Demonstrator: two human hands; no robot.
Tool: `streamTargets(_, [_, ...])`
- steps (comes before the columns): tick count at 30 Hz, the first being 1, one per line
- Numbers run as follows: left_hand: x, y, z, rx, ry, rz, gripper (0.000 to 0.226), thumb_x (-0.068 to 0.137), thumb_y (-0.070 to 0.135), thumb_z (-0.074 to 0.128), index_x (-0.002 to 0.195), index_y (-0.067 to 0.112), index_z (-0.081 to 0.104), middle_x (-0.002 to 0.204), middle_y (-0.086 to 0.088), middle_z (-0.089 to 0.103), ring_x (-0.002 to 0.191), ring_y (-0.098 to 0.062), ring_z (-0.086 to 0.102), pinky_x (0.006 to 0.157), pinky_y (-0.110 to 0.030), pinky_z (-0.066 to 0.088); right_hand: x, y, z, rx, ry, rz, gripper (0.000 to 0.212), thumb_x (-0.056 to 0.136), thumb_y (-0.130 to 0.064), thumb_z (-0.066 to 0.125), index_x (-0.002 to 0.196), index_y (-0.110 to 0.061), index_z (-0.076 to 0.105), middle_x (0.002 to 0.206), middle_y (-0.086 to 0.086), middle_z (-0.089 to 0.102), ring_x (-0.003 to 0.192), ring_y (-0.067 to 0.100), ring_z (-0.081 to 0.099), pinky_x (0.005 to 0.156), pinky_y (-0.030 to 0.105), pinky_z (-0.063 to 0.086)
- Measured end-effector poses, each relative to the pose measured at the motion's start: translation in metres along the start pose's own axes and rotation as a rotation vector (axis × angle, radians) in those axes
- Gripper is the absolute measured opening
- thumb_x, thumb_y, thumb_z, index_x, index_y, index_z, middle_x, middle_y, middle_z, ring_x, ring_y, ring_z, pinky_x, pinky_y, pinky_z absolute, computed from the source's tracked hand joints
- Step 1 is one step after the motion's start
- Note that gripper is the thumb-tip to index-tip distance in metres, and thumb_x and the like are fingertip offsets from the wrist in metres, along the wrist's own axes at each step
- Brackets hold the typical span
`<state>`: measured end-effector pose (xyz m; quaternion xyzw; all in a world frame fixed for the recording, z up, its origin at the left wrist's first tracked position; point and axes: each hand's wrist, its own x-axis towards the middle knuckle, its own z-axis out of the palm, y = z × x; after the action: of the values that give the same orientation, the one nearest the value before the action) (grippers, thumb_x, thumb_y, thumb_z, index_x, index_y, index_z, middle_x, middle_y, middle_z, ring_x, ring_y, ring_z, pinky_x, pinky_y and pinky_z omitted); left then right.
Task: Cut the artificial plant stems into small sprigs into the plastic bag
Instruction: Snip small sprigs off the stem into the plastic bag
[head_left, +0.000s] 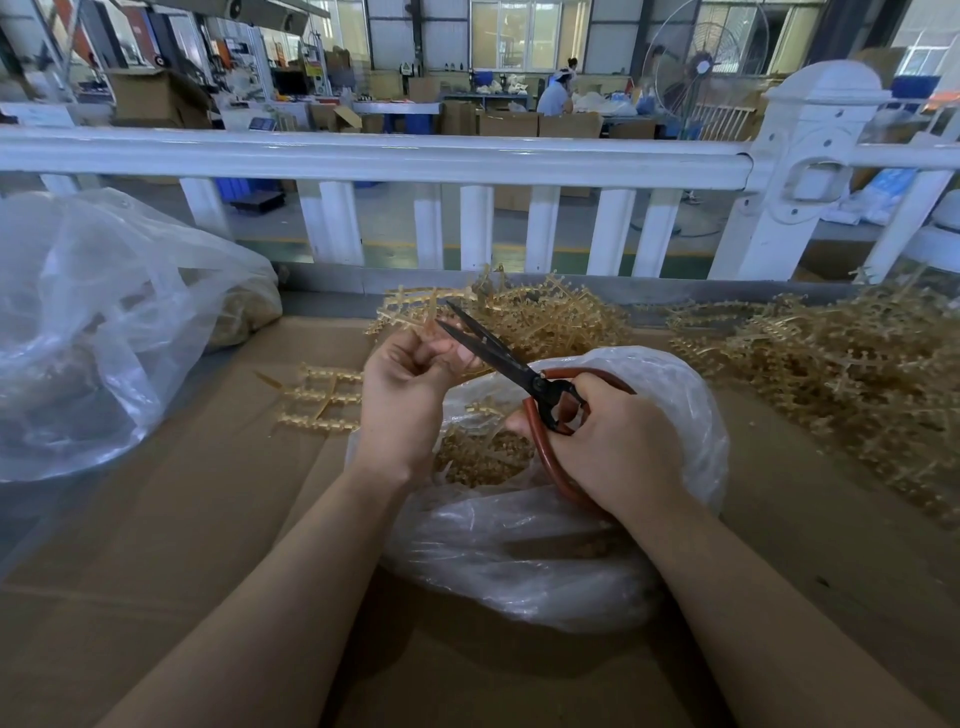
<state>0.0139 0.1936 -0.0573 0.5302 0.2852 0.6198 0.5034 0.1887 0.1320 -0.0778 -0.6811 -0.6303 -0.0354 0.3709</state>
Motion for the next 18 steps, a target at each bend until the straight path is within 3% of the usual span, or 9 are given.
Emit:
streamTargets(7, [0.0002,0.001,-0.0012,0.038,-0.014,0.013,0.01,0.091,-0.004,0.063,0.086,0.004,0.066,0.075,-0.002,0.07,0.074,-0.011,0.065,0.077,-0.021,0.052,0.0014,0.0035,0.003,-0.014,0.038,-0.028,0.056,0.076,-0.08,0.058,0.079,-0.024,0.062,0.069,-0.011,0.063,0.064,0.006,0.059,0.062,0.031,0.055])
streamTargets(18, [-0.0043,0.0008,0.002,0.224,-0.064,0.051,0.022,0.095,-0.001,0.058,0.077,0.009,0.066,0.069,0.006,0.069,0.072,-0.008,0.062,0.075,-0.019,0.048,0.0037,0.0048,0.0037,-0.08,0.078,-0.03,0.058,0.075,-0.084,0.053,0.091,-0.029,0.061,0.085,-0.016,0.064,0.079,0.005,0.061,0.067,0.031,0.057])
